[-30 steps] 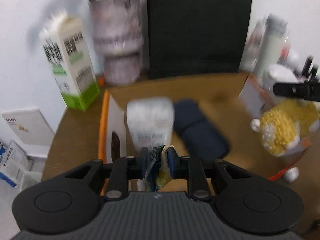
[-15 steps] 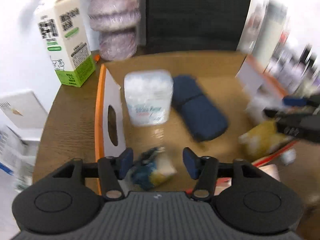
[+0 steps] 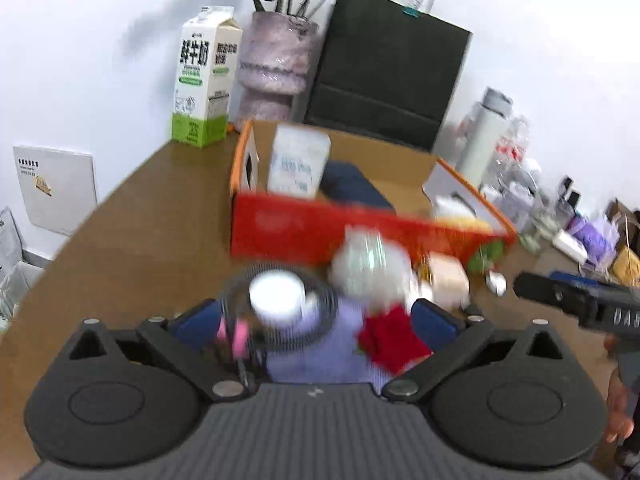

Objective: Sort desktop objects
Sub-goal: 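Grasp the braided cable with the left tool while the right tool grasps the small cream block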

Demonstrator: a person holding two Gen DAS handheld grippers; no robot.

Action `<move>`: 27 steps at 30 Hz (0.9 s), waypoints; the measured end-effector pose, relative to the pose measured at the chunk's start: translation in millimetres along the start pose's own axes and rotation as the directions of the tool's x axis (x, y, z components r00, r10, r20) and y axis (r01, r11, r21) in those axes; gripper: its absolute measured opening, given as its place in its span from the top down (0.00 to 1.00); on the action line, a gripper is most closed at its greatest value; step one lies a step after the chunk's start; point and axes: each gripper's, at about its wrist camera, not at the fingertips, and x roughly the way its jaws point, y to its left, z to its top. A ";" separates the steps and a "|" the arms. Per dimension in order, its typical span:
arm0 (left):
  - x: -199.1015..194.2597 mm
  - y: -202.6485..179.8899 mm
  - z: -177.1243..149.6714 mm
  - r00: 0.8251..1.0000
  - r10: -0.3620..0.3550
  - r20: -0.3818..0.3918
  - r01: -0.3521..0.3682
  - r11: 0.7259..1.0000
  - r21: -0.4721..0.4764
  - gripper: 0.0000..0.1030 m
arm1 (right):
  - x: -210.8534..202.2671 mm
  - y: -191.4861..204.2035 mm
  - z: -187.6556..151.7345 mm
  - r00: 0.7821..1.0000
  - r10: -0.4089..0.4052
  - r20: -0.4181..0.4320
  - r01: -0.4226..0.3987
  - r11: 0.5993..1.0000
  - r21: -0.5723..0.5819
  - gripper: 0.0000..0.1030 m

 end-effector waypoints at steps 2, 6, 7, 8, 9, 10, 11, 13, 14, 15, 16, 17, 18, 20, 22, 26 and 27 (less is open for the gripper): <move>1.1 -0.2 -16.6 0.999 -0.033 0.012 0.032 0.999 0.023 0.00 | 0.2 0.4 -16.6 0.998 0.052 0.023 -0.052 0.999 -0.004 0.07; 6.9 12.7 -25.3 0.993 -0.118 0.000 0.117 0.992 -0.037 0.00 | 3.0 -2.8 -30.4 0.988 0.151 0.045 -0.153 0.987 0.045 0.10; 8.1 13.5 -24.9 0.995 -0.097 -0.002 0.097 0.994 -0.040 0.00 | 1.0 -0.7 -31.1 0.988 0.138 0.061 -0.140 0.990 0.031 0.10; 7.1 13.2 -25.3 0.997 -0.083 0.010 0.083 0.996 -0.033 0.00 | -1.3 1.6 -32.8 0.989 0.121 0.085 -0.123 0.992 0.015 0.10; 7.4 12.2 -25.4 0.997 -0.071 0.014 0.071 0.997 -0.025 0.00 | -2.6 5.0 -34.5 0.990 0.103 0.095 -0.103 0.995 -0.002 0.10; 7.2 10.4 -26.9 0.998 -0.054 0.015 0.054 0.998 -0.017 0.00 | -2.8 9.0 -37.8 0.991 0.090 0.100 -0.088 0.996 -0.024 0.10; 7.9 9.5 -28.1 0.999 -0.037 0.016 0.037 0.999 -0.012 0.00 | -1.8 13.2 -41.5 0.992 0.079 0.097 -0.075 0.996 -0.047 0.10; 11.3 9.8 -28.6 1.000 -0.011 0.002 0.011 1.000 -0.016 0.00 | 2.6 22.2 -47.2 0.995 0.065 0.073 -0.058 0.993 -0.104 0.11; 12.3 10.1 -28.6 1.000 -0.005 -0.001 0.005 1.000 -0.020 0.00 | 3.9 27.0 -49.3 0.996 0.066 0.062 -0.057 0.990 -0.132 0.11; 11.8 11.4 -28.6 1.000 -0.004 -0.001 0.004 1.000 -0.022 0.00 | 5.3 31.6 -51.4 0.996 0.074 0.054 -0.064 0.985 -0.158 0.12; 11.3 11.5 -29.0 1.000 -0.003 0.000 0.003 1.000 -0.021 0.00 | 5.3 36.7 -53.3 0.995 0.089 0.049 -0.078 0.980 -0.182 0.12; 11.1 10.8 -29.5 1.000 -0.001 0.000 0.001 1.000 -0.018 0.00 | 4.5 39.5 -54.3 0.993 0.106 0.047 -0.094 0.975 -0.201 0.12; 11.1 10.0 -30.2 1.000 0.000 0.000 0.000 1.000 -0.013 0.00 | 4.5 42.9 -55.7 0.992 0.119 0.045 -0.107 0.970 -0.217 0.12; 10.8 8.3 -31.1 1.000 0.004 0.002 -0.004 1.000 -0.004 0.00 | 4.3 47.9 -59.1 0.990 0.133 0.036 -0.120 0.963 -0.242 0.12; 10.3 7.5 -31.5 1.000 0.007 0.006 -0.007 1.000 0.001 0.00 | 7.6 50.5 -61.1 0.992 0.129 0.016 -0.121 0.960 -0.251 0.12; 8.9 7.7 -31.9 1.000 0.021 0.017 -0.021 1.000 0.002 0.00 | 10.7 51.2 -62.8 0.994 0.113 -0.005 -0.111 0.963 -0.247 0.12; 8.3 7.9 -31.5 1.000 0.023 0.019 -0.023 1.000 0.002 0.00 | 10.7 50.6 -62.8 0.993 0.115 -0.006 -0.113 0.963 -0.243 0.12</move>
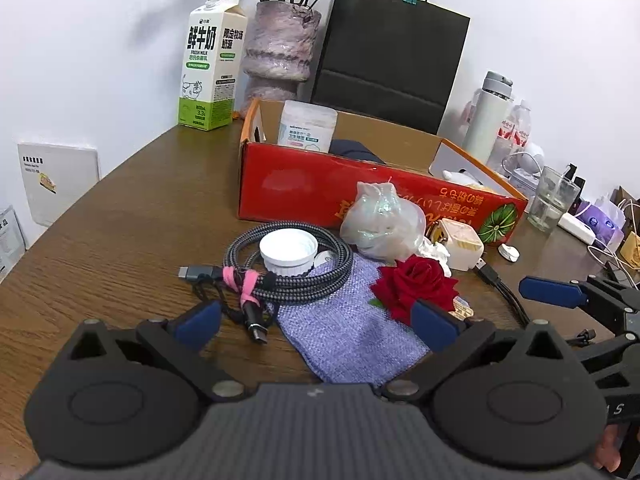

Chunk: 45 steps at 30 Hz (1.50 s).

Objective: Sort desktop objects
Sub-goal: 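Grasp the braided cable with the left tool while the right tool grasps the small cream block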

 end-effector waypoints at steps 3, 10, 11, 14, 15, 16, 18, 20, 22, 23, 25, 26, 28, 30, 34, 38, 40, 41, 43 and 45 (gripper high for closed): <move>-0.2 -2.2 -0.5 1.000 0.028 0.007 -0.028 1.000 0.010 0.00 | 1.9 -3.5 0.3 1.000 0.006 -0.011 -0.006 1.000 0.013 0.19; -5.6 -11.5 -2.5 0.992 0.099 0.077 -0.105 0.992 0.074 0.00 | 22.3 -11.7 7.2 0.997 0.039 -0.071 -0.034 0.997 0.069 0.45; -6.2 -11.8 -2.6 0.992 0.099 0.084 -0.106 0.991 0.078 0.01 | 24.3 -7.7 8.3 0.996 0.047 -0.072 -0.044 0.998 0.049 0.47; -5.6 -11.1 -1.4 0.992 0.096 0.079 -0.102 0.991 0.082 0.06 | 34.2 4.0 8.6 0.992 0.049 -0.118 -0.050 0.999 -0.002 0.74; -5.4 -10.7 -1.2 0.993 0.093 0.077 -0.100 0.992 0.081 0.08 | 33.4 7.7 7.9 0.993 0.019 -0.115 -0.022 0.999 -0.024 0.77; -5.5 -10.6 -1.0 0.993 0.093 0.077 -0.099 0.992 0.079 0.13 | 30.4 10.1 7.3 0.994 0.010 -0.106 -0.014 0.999 -0.037 0.77; -5.0 -10.0 -1.0 0.993 0.094 0.074 -0.099 0.993 0.069 0.18 | 25.0 7.1 4.9 0.995 0.023 -0.100 -0.026 0.999 -0.022 0.78; -4.5 -8.5 -0.4 0.993 0.091 0.070 -0.095 0.994 0.057 0.22 | 19.6 0.2 3.7 0.996 -0.003 -0.086 0.004 1.000 0.014 0.78; -5.2 -7.7 -0.1 0.993 0.088 0.075 -0.092 0.994 0.051 0.25 | 15.8 -9.1 4.6 0.997 -0.030 -0.074 0.034 0.998 0.059 0.78; -5.5 -8.1 0.4 0.993 0.083 0.081 -0.088 0.995 0.056 0.27 | 14.0 -14.6 4.9 0.997 -0.042 -0.069 0.047 0.995 0.086 0.78; -2.4 -10.2 7.6 0.995 0.053 0.081 -0.059 0.996 0.068 0.34 | 12.0 -24.1 4.6 0.996 -0.066 -0.060 0.074 0.989 0.130 0.79; 0.9 -12.4 13.9 0.997 0.048 0.068 -0.054 0.996 0.076 0.40 | 12.1 -27.2 4.9 0.996 -0.075 -0.056 0.083 0.986 0.147 0.79; 3.4 -20.5 25.3 0.998 0.029 0.060 -0.037 0.991 0.127 0.42 | 9.9 -32.5 4.9 0.995 -0.088 -0.039 0.093 0.980 0.173 0.79; 6.5 -32.1 32.2 0.998 0.016 0.065 -0.029 0.979 0.203 0.43 | 8.1 -34.6 5.1 0.995 -0.094 -0.023 0.097 0.979 0.182 0.83; 29.3 -49.2 33.1 0.997 0.027 -0.078 -0.003 0.957 0.290 0.72 | 5.1 -34.3 5.7 0.995 -0.095 -0.008 0.095 0.979 0.180 0.86; 36.6 -56.2 27.1 0.994 0.077 -0.079 -0.046 0.937 0.345 0.73 | 5.8 -32.5 6.7 0.996 -0.084 -0.015 0.086 0.981 0.171 0.86; 42.9 -49.7 28.4 0.991 0.076 -0.109 -0.037 0.946 0.323 0.68 | 6.4 -30.9 7.0 0.996 -0.086 -0.024 0.089 0.983 0.160 0.86; 45.8 -44.9 29.3 0.991 0.063 -0.117 -0.025 0.954 0.299 0.67 | 7.4 -30.5 6.7 0.996 -0.088 -0.034 0.092 0.983 0.159 0.86; 48.5 -37.4 32.6 0.991 0.046 -0.129 -0.010 0.963 0.271 0.68 | 11.5 -30.9 5.1 0.995 -0.080 -0.066 0.090 0.982 0.165 0.85; 47.5 -37.0 35.5 0.989 0.047 -0.138 -0.009 0.965 0.263 0.78 | 14.7 -31.0 3.9 0.993 -0.082 -0.088 0.096 0.981 0.166 0.81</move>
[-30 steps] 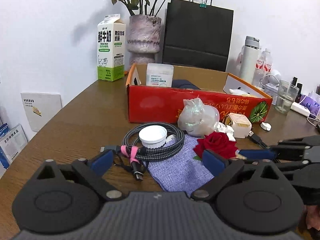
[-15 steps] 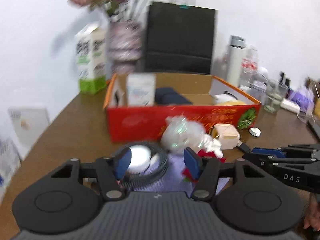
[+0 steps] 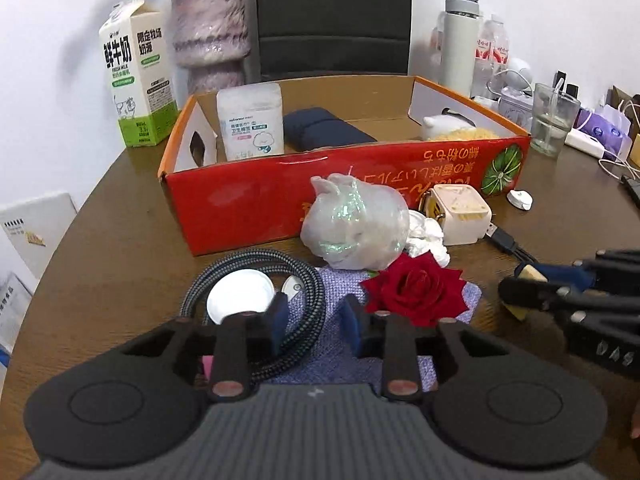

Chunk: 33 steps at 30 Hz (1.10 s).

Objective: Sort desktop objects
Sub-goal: 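Grasp the braided cable with the left tool while the right tool grasps the small cream block, then lower the cable into the box with the left tool while the right tool drops the block in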

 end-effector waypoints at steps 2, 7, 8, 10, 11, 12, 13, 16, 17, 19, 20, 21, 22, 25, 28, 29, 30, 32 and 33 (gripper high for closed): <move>-6.5 -1.1 1.4 1.000 0.013 0.020 -0.014 1.000 0.007 0.88 | 2.3 1.0 -1.3 1.000 0.000 -0.014 0.000 1.000 -0.001 0.81; -41.5 6.5 9.3 0.994 0.018 0.109 -0.013 0.999 -0.047 0.89 | 3.7 -0.2 -2.1 1.000 0.001 -0.026 -0.001 1.000 0.003 0.81; -51.0 8.9 11.8 0.991 0.021 0.132 -0.013 0.998 -0.061 0.89 | 3.8 -0.8 -1.9 1.000 0.002 -0.028 -0.002 1.000 0.004 0.81; -73.4 16.7 15.4 0.982 0.028 0.187 -0.010 0.995 -0.096 0.89 | 4.2 -0.5 -2.0 1.000 0.001 -0.030 -0.001 1.000 0.001 0.81; -83.9 21.2 17.4 0.976 0.033 0.214 -0.009 0.994 -0.112 0.90 | 4.2 0.2 -2.2 1.000 0.000 -0.031 0.000 1.000 -0.004 0.81; -94.1 25.3 19.6 0.970 0.036 0.241 -0.006 0.992 -0.125 0.90 | 4.0 1.2 -2.5 0.999 0.005 -0.032 -0.005 1.000 -0.011 0.88; -102.8 29.5 22.9 0.964 0.031 0.262 0.005 0.990 -0.137 0.90 | 3.7 2.2 -2.6 0.999 0.019 -0.035 -0.020 1.000 -0.020 0.90; -122.3 37.2 28.4 0.953 0.034 0.302 0.016 0.987 -0.161 0.90 | 0.1 6.7 -4.0 1.000 0.017 -0.020 -0.017 0.999 -0.037 0.90; -126.3 38.0 30.0 0.949 0.038 0.313 0.014 0.987 -0.162 0.90 | -2.7 6.8 -3.2 1.000 0.015 -0.007 -0.015 0.999 -0.037 0.90; -131.4 38.3 35.4 0.944 0.037 0.329 0.014 0.988 -0.152 0.90 | -11.5 4.5 0.0 0.999 0.027 0.035 -0.026 1.000 -0.016 0.90; -131.9 37.6 39.5 0.942 0.032 0.335 0.016 0.990 -0.141 0.90 | -16.4 1.5 3.5 0.998 0.039 0.054 -0.039 0.999 0.004 0.90; -130.6 36.2 46.8 0.940 0.028 0.341 0.015 0.992 -0.124 0.90 | -21.3 -0.6 7.3 0.997 0.042 0.071 -0.044 0.999 0.021 0.90; -129.5 35.1 54.3 0.937 0.032 0.348 0.007 0.994 -0.110 0.90 | -26.1 -2.6 11.7 0.995 0.041 0.091 -0.044 0.999 0.032 0.90; -116.7 33.3 85.5 0.936 0.042 0.349 -0.017 0.997 -0.076 0.90 | -41.4 -11.3 31.7 0.987 0.055 0.152 -0.066 0.995 0.068 0.90; -90.3 31.2 115.6 0.946 0.048 0.320 -0.032 0.998 -0.053 0.90 | -49.6 -27.5 58.5 0.979 0.066 0.194 -0.090 0.989 0.115 0.90; -79.5 30.4 123.8 0.952 0.051 0.300 -0.037 0.998 -0.053 0.90 | -50.3 -32.1 67.0 0.977 0.058 0.203 -0.084 0.989 0.123 0.90; -66.3 28.9 131.7 0.962 0.048 0.269 -0.037 0.998 -0.044 0.90 | -50.0 -36.1 74.7 0.976 0.042 0.212 -0.071 0.989 0.128 0.90; -40.8 24.8 142.6 0.977 0.038 0.211 -0.032 0.999 -0.032 0.90 | -47.5 -43.8 87.6 0.975 0.014 0.221 -0.048 0.988 0.145 0.90; -25.9 22.1 147.3 0.983 0.033 0.179 -0.031 0.999 -0.016 0.89 | -45.6 -47.3 91.9 0.974 0.013 0.224 -0.050 0.986 0.159 0.90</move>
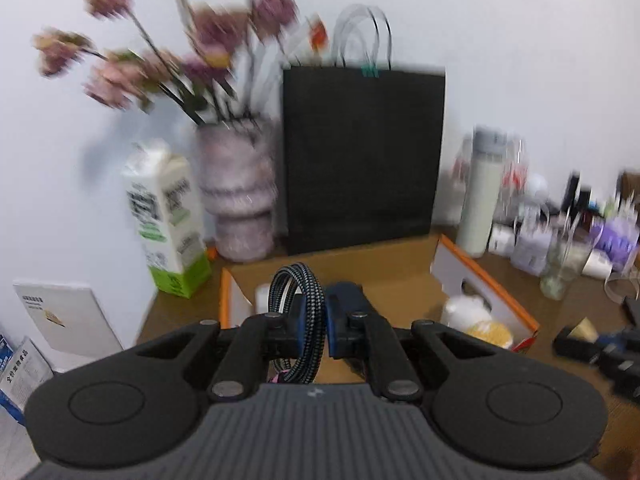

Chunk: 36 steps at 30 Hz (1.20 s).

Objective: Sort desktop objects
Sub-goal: 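Lower the cable into the box with the left tool while the right tool drops the block in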

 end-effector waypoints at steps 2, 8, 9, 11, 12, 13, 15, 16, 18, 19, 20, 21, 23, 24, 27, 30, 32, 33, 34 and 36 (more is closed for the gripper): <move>28.8 -3.4 1.5 0.998 0.014 -0.056 -0.014 1.000 0.002 0.89 | 5.7 -3.4 4.7 1.000 0.010 -0.003 -0.009 1.000 0.014 0.90; 121.2 -2.1 12.9 0.980 0.031 -0.198 -0.032 0.999 -0.002 0.89 | 40.0 -1.1 8.3 0.998 0.009 -0.069 -0.011 1.000 -0.022 0.90; 134.1 -2.1 14.3 0.978 0.027 -0.207 -0.027 1.000 0.002 0.89 | 46.8 -1.8 11.0 0.997 0.006 -0.076 -0.008 1.000 -0.025 0.90; 154.3 -1.2 17.3 0.975 0.024 -0.221 -0.023 1.000 0.006 0.87 | 60.9 -4.7 18.2 0.996 0.005 -0.091 -0.007 1.000 -0.027 0.90; 163.4 -0.7 18.8 0.972 0.022 -0.233 -0.020 1.000 0.011 0.87 | 66.9 -5.3 21.5 0.995 0.001 -0.096 -0.004 1.000 -0.027 0.90; 170.9 1.1 20.1 0.969 0.023 -0.246 -0.022 1.000 0.008 0.91 | 74.2 -6.5 25.6 0.995 -0.001 -0.104 -0.003 0.999 -0.034 0.90; 178.6 6.8 22.6 0.958 0.007 -0.285 -0.014 1.000 -0.022 0.92 | 89.1 -10.2 34.9 0.993 -0.007 -0.121 0.002 0.999 -0.045 0.90; 177.0 8.0 22.6 0.958 -0.005 -0.288 -0.003 1.000 -0.027 0.92 | 96.2 -13.2 39.5 0.991 -0.010 -0.130 0.004 0.999 -0.044 0.90; 176.3 6.0 20.2 0.952 -0.026 -0.305 0.025 1.000 -0.005 0.92 | 114.9 -22.7 50.2 0.986 -0.011 -0.164 0.007 1.000 -0.027 0.90; 178.9 2.2 17.9 0.945 -0.032 -0.326 0.040 0.999 0.018 0.91 | 127.4 -28.2 55.8 0.982 -0.013 -0.188 0.011 1.000 -0.014 0.90; 182.9 -2.3 13.9 0.933 -0.038 -0.357 0.058 0.997 0.045 0.91 | 142.8 -34.0 61.1 0.975 -0.018 -0.220 0.019 1.000 0.003 0.90; 187.2 -5.6 8.5 0.923 -0.037 -0.384 0.065 0.996 0.060 0.90 | 160.8 -39.3 65.7 0.966 -0.022 -0.256 0.028 0.999 0.018 0.90; 191.9 -7.5 -2.4 0.909 -0.038 -0.414 0.071 0.995 0.066 0.88 | 194.8 -46.2 69.6 0.947 -0.011 -0.320 0.027 0.999 0.044 0.90; 192.1 -6.6 -7.2 0.907 -0.035 -0.420 0.065 0.996 0.058 0.87 | 212.1 -48.9 69.7 0.935 -0.001 -0.355 0.024 0.998 0.061 0.90; 187.1 2.0 -16.5 0.897 -0.049 -0.438 0.055 0.998 0.001 0.84 | 257.1 -54.3 66.4 0.896 0.010 -0.444 0.038 0.994 0.100 0.90; 172.0 12.0 -15.8 0.902 -0.095 -0.421 0.082 0.995 -0.047 0.76 | 289.3 -54.0 62.0 0.869 -0.004 -0.495 0.067 0.992 0.111 0.90; 162.6 18.6 -11.1 0.912 -0.094 -0.399 0.081 0.995 -0.050 0.59 | 307.4 -49.4 58.5 0.845 -0.022 -0.534 0.081 0.993 0.086 0.88; 159.0 23.0 -8.0 0.919 -0.084 -0.385 0.068 0.996 -0.053 0.56 | 314.9 -48.1 56.4 0.836 -0.030 -0.548 0.084 0.994 0.073 0.85; 156.1 27.4 -5.9 0.925 -0.075 -0.373 0.057 0.997 -0.060 0.53 | 322.6 -45.6 54.8 0.828 -0.045 -0.559 0.092 0.994 0.056 0.84; 150.3 36.7 -3.6 0.932 -0.056 -0.358 0.030 0.997 -0.077 0.43 | 325.8 -41.9 54.9 0.832 -0.069 -0.550 0.099 0.995 0.026 0.70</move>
